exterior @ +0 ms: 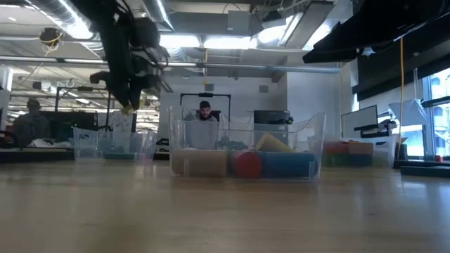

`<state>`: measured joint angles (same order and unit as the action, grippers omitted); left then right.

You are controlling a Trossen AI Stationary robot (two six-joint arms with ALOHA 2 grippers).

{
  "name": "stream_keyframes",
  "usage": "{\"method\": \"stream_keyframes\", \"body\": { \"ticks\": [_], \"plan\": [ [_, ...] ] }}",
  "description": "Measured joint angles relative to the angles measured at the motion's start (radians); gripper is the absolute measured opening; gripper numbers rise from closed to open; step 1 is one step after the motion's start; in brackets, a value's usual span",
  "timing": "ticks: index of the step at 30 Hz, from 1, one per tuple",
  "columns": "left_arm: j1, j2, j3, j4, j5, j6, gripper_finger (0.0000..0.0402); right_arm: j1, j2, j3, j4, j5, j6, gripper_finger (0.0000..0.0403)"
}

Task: Sort blocks by size
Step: Put the yellow rectangular block into the top left transparent bin

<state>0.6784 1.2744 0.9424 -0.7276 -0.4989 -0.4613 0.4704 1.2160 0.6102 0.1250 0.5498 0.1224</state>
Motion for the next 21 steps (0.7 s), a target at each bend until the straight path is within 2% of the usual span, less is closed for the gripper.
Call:
{"method": "stream_keyframes", "body": {
  "ticks": [11, 21],
  "plan": [
    [0.156, 0.124, -0.073, 0.115, 0.078, 0.017, 0.0113, 0.000, 0.000, 0.000, -0.011, 0.000, 0.000, 0.0285],
    [0.202, 0.180, -0.074, 0.120, 0.078, 0.013, 0.0114, 0.000, 0.000, 0.000, -0.015, 0.000, 0.000, 0.0285]
  ]
}}
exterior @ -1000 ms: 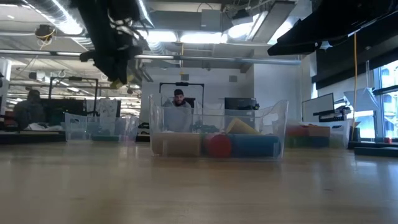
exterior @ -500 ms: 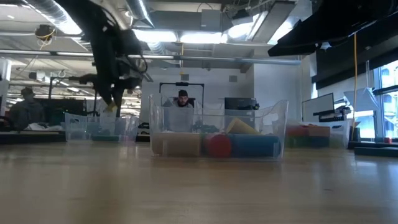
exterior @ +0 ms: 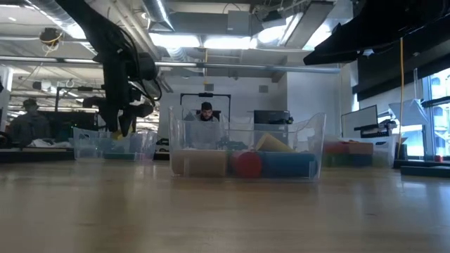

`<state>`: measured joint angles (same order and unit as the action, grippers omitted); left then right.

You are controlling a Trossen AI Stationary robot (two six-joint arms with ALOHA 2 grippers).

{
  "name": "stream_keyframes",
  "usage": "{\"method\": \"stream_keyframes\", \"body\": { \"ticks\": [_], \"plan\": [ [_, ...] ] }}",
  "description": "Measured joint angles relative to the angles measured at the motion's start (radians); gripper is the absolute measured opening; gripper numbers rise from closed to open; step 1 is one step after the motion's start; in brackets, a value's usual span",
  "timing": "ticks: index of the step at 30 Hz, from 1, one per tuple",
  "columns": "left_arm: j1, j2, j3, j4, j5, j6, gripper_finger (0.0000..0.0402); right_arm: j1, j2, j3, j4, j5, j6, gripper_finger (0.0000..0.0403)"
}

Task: Sort blocks by size
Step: Put the yellow rectangular block into the top left transparent bin, then put the blue rectangular block into the top left transparent bin

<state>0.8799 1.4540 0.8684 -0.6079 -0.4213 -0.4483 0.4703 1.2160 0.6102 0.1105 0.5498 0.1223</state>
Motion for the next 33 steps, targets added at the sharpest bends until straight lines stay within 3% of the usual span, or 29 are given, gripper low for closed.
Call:
{"method": "stream_keyframes", "body": {
  "ticks": [12, 23, 33],
  "plan": [
    [0.001, 0.000, 0.000, -0.010, 0.045, 0.116, 0.0115, 0.000, 0.000, 0.000, -0.004, 0.000, 0.000, 0.0285],
    [0.013, -0.001, 0.000, -0.041, 0.072, 0.143, 0.0216, 0.000, 0.000, 0.000, -0.008, 0.000, 0.000, 0.0285],
    [-0.098, -0.157, 0.052, -0.173, 0.105, 0.169, 0.0223, -0.001, 0.000, 0.000, -0.008, 0.000, 0.000, 0.0285]
  ]
}}
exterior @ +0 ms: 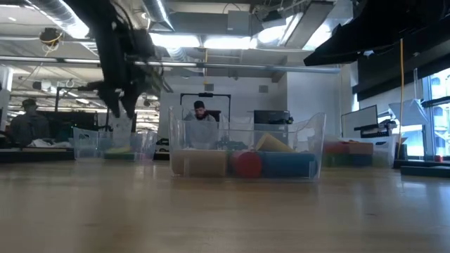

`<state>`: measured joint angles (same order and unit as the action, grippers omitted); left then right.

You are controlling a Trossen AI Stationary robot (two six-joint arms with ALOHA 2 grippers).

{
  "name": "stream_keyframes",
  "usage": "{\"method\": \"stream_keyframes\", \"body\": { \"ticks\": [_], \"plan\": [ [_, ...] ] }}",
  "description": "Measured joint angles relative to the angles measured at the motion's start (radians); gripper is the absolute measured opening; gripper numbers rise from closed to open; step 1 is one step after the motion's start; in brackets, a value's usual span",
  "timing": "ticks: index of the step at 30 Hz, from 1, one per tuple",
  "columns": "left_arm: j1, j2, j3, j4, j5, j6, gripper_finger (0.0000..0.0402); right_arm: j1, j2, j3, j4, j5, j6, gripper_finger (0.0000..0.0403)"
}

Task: Sort blocks by size
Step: Put the blue rectangular block into the top left transparent bin

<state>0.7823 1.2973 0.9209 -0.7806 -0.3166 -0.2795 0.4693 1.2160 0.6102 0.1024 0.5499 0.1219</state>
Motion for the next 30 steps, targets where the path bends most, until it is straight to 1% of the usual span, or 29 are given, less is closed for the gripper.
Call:
{"method": "stream_keyframes", "body": {
  "ticks": [5, 10, 19, 27, 30],
  "plan": [
    [-0.148, -0.106, 0.002, -0.031, 0.101, -0.006, 0.0223, -0.014, 0.000, 0.000, 0.000, -0.001, 0.001, 0.0285],
    [-0.349, -0.149, 0.002, -0.074, 0.170, -0.053, 0.0224, -0.014, 0.000, 0.000, 0.000, -0.004, 0.001, 0.0285],
    [-0.701, -0.142, 0.002, -0.181, 0.183, -0.194, 0.0224, -0.014, 0.000, 0.000, 0.000, -0.009, 0.002, 0.0285],
    [-0.985, -0.142, 0.002, -0.243, 0.186, -0.361, 0.0224, -0.014, 0.000, 0.000, 0.000, -0.009, 0.003, 0.0285],
    [-1.083, -0.142, 0.002, -0.253, 0.200, -0.450, 0.0224, -0.014, 0.000, 0.000, 0.000, -0.009, 0.003, 0.0285]
  ]
}}
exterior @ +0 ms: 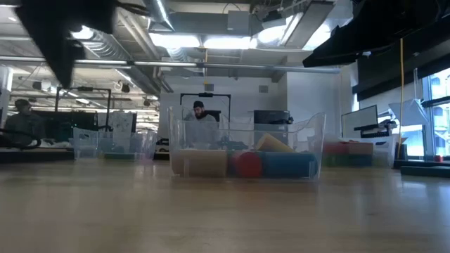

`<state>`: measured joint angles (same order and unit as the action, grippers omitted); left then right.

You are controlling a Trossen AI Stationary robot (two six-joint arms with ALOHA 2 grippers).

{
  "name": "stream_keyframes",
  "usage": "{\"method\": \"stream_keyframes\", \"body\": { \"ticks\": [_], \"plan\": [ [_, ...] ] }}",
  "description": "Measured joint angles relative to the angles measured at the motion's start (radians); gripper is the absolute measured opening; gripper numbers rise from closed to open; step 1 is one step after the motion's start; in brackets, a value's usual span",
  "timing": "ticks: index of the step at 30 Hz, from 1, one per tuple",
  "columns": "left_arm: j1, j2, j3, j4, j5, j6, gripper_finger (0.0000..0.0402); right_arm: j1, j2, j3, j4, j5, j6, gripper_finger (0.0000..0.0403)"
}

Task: Sort blocks by size
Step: Put the blue rectangular block into the top left transparent bin

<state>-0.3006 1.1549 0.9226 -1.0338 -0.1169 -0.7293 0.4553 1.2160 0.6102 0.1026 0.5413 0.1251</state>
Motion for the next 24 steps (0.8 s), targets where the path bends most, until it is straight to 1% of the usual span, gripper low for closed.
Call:
{"method": "stream_keyframes", "body": {
  "ticks": [4, 7, 10, 16, 20, 24],
  "plan": [
    [-0.120, 0.012, 0.000, -0.015, 0.003, -0.131, 0.0224, 0.000, 0.000, 0.000, 0.000, 0.000, 0.000, 0.0285],
    [-0.197, 0.035, 0.000, -0.026, 0.006, -0.199, 0.0224, 0.000, 0.000, 0.000, 0.000, 0.000, 0.000, 0.0285],
    [-0.259, 0.072, 0.000, -0.030, 0.028, -0.231, 0.0224, 0.000, 0.000, 0.000, -0.001, 0.000, 0.000, 0.0285],
    [-0.367, 0.170, 0.000, -0.030, 0.142, -0.279, 0.0221, 0.000, 0.000, 0.000, 0.000, 0.000, 0.000, 0.0285],
    [-0.433, 0.233, 0.000, -0.029, 0.187, -0.286, 0.0203, 0.000, 0.000, 0.000, 0.000, 0.001, 0.000, 0.0285],
    [-0.487, 0.285, 0.000, -0.023, 0.235, -0.296, 0.0175, 0.000, 0.000, 0.000, 0.000, 0.001, 0.000, 0.0285]
  ]
}}
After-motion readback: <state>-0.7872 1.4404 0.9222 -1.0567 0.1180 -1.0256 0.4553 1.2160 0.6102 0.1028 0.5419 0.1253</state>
